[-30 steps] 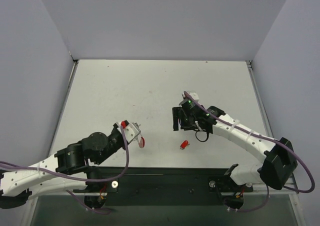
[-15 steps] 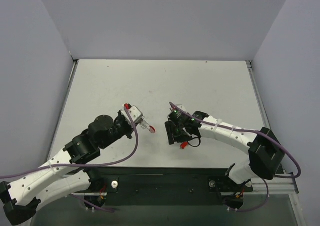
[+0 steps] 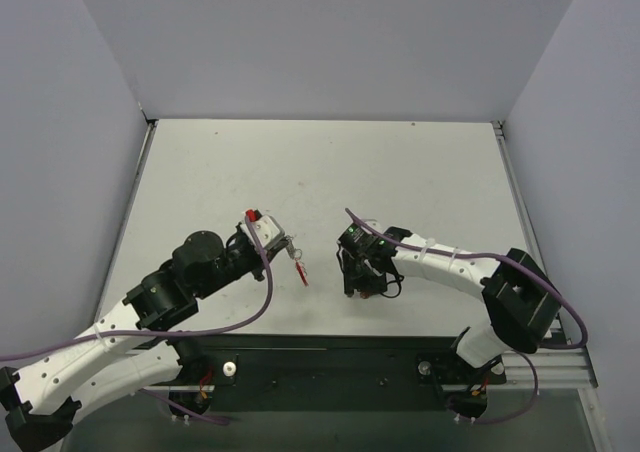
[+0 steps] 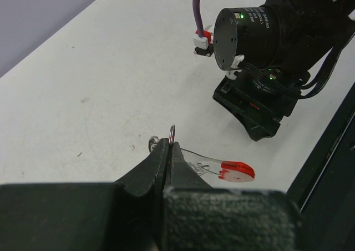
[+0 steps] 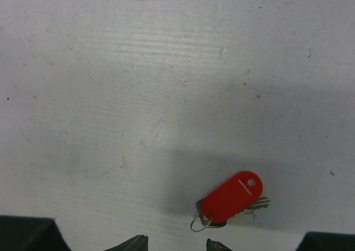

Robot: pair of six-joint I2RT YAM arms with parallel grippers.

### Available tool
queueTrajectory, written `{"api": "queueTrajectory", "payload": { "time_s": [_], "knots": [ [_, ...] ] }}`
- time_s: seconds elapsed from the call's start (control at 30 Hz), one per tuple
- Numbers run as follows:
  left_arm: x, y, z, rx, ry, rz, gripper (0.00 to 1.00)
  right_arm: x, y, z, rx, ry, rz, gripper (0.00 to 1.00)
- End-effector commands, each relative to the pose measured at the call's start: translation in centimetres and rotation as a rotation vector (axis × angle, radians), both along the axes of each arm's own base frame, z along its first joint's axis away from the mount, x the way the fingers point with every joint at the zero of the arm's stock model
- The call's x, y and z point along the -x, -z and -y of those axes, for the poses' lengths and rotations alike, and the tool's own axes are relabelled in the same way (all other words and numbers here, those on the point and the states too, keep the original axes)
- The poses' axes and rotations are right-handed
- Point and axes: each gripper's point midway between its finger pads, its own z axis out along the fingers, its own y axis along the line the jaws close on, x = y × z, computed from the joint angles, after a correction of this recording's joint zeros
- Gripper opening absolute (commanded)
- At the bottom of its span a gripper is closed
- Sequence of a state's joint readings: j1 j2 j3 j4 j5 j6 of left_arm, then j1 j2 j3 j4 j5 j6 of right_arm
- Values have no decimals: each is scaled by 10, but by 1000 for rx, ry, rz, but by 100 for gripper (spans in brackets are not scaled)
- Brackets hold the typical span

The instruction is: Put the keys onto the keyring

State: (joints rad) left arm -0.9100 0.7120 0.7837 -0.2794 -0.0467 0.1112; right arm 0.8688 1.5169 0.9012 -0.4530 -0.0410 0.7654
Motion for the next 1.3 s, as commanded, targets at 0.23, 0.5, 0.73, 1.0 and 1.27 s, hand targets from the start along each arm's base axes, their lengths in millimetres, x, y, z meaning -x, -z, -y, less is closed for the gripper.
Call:
{"api": "queueTrajectory", "payload": {
  "time_s": [0.23,0.5,0.73,1.0,1.27],
  "knots": [
    [0,-45,0,101,2,83,0,5,24,21,64,76,-51,38],
    [1,-47,-2,101,1,85,0,0,36,25,77,96,-35,27],
    [2,-48,-5,102,-3,89,0,-10,22,31,76,88,45,0],
    [1,-49,-3,109,1,91,0,-19,-3,36,71,21,132,0],
    [2,-52,-4,114,-1,94,0,-31,-26,30,19,17,196,0]
  ]
}}
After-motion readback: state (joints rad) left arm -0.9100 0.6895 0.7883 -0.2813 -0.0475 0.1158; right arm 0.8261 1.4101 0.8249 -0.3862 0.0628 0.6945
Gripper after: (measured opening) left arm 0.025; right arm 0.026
